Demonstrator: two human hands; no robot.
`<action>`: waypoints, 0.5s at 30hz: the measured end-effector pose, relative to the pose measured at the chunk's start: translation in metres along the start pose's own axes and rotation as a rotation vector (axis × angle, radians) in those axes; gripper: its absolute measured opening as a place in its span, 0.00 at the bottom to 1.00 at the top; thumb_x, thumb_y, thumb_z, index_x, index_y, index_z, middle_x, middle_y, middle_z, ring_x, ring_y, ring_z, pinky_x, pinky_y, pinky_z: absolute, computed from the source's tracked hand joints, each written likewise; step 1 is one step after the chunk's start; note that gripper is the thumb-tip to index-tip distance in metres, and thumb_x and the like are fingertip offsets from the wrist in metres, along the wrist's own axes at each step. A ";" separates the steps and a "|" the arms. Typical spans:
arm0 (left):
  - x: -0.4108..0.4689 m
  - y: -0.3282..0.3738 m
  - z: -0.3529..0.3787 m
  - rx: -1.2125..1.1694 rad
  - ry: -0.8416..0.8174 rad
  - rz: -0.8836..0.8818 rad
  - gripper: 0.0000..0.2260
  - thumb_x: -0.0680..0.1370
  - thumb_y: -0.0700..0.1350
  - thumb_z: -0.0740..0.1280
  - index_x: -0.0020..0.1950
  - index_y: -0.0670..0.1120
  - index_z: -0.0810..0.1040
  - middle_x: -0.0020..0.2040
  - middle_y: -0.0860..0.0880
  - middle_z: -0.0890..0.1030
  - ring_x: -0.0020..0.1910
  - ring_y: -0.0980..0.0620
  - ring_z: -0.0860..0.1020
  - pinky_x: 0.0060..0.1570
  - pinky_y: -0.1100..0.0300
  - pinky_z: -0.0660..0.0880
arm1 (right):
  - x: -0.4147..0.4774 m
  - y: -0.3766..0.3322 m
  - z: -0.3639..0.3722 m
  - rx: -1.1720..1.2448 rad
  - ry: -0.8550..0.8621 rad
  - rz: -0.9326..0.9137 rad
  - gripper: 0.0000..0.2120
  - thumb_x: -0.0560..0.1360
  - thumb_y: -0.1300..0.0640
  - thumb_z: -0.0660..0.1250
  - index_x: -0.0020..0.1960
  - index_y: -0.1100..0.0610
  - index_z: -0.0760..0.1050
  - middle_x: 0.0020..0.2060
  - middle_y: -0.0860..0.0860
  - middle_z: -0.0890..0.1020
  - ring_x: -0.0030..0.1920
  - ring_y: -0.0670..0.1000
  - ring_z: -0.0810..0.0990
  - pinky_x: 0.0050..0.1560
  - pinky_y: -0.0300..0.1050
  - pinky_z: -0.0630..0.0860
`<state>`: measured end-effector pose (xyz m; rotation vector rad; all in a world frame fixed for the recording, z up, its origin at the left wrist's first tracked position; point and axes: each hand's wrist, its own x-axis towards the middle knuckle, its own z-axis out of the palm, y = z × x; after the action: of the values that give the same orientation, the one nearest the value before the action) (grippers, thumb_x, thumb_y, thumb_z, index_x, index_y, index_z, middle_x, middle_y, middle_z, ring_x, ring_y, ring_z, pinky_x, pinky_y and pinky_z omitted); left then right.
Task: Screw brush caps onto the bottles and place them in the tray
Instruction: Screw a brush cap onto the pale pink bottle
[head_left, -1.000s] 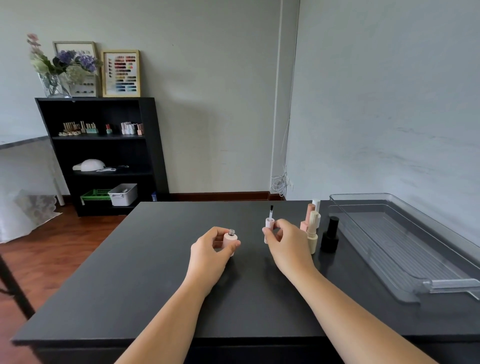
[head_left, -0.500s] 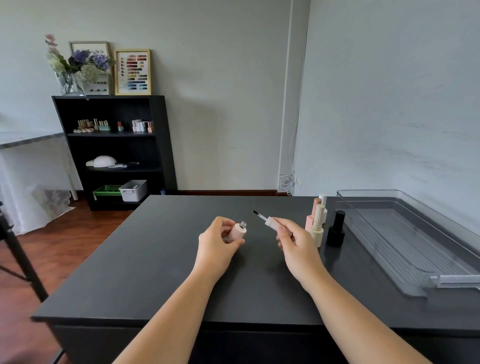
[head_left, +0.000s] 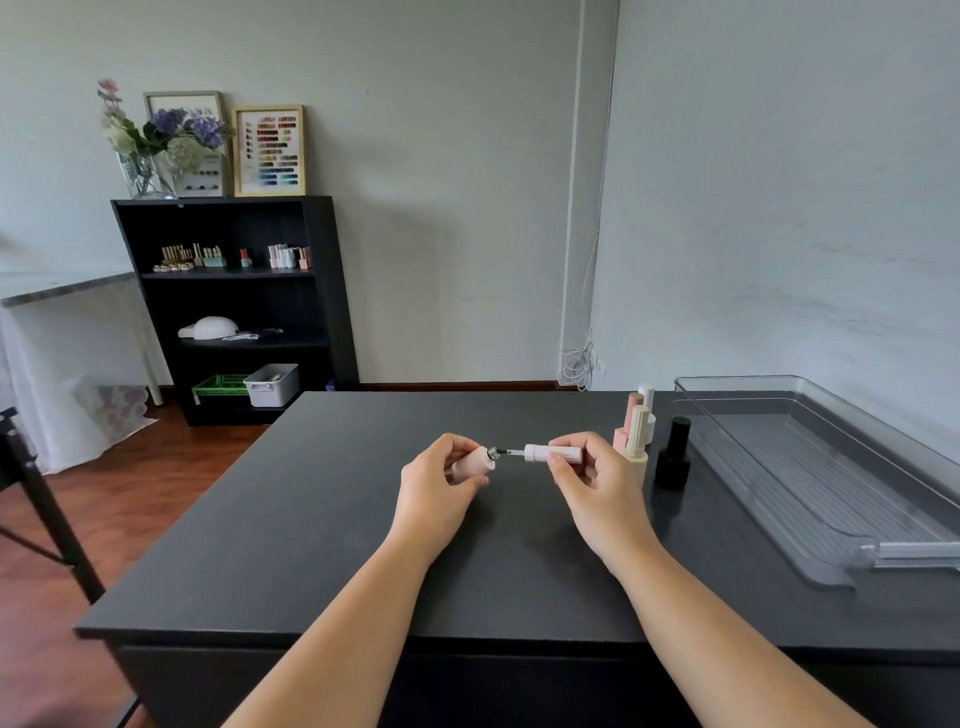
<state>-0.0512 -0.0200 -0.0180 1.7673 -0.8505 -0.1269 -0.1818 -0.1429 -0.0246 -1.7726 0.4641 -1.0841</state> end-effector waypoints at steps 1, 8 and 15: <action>0.000 0.000 0.000 0.000 -0.003 0.001 0.14 0.70 0.37 0.73 0.44 0.57 0.77 0.45 0.59 0.81 0.46 0.59 0.78 0.43 0.71 0.71 | 0.000 0.000 0.000 -0.011 -0.002 -0.005 0.08 0.75 0.61 0.67 0.43 0.47 0.76 0.37 0.46 0.79 0.35 0.44 0.74 0.37 0.31 0.70; 0.000 0.001 0.000 0.010 -0.016 0.005 0.14 0.70 0.37 0.73 0.46 0.56 0.77 0.46 0.58 0.81 0.47 0.57 0.78 0.43 0.71 0.70 | 0.001 0.000 0.000 -0.096 -0.003 -0.043 0.07 0.75 0.59 0.67 0.43 0.47 0.75 0.36 0.45 0.78 0.32 0.41 0.72 0.35 0.28 0.68; -0.001 0.002 0.000 0.062 -0.054 0.026 0.13 0.71 0.35 0.71 0.47 0.54 0.78 0.47 0.56 0.81 0.48 0.56 0.78 0.46 0.68 0.72 | 0.000 0.001 0.001 -0.157 -0.077 -0.081 0.13 0.74 0.62 0.67 0.44 0.43 0.75 0.39 0.41 0.79 0.36 0.41 0.74 0.38 0.27 0.69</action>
<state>-0.0533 -0.0200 -0.0165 1.8172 -0.9246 -0.1323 -0.1812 -0.1429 -0.0251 -1.9791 0.4433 -1.0551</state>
